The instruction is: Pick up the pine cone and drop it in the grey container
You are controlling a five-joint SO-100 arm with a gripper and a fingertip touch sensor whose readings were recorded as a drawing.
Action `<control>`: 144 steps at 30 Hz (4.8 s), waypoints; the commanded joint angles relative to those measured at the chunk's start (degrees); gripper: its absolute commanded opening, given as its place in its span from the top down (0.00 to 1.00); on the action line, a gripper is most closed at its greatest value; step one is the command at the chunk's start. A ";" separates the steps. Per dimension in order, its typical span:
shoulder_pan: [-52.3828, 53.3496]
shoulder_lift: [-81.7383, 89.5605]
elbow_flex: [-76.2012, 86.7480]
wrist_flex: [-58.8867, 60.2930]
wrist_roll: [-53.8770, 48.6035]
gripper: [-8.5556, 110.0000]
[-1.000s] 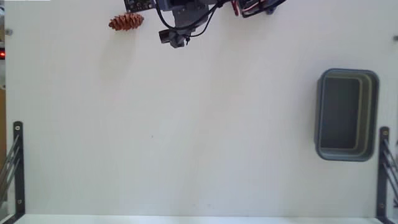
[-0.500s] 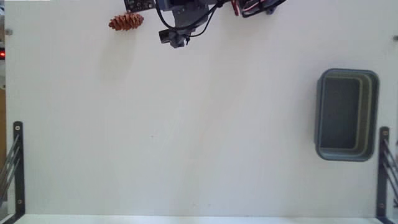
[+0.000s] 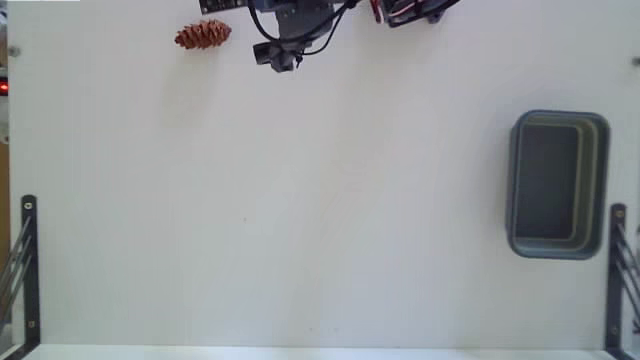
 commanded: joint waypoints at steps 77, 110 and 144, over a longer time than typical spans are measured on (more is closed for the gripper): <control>1.41 -20.20 -6.26 -15.87 0.18 0.00; 1.41 -34.79 -15.13 -21.61 0.18 0.00; 1.41 -37.40 -14.05 -25.29 0.18 0.00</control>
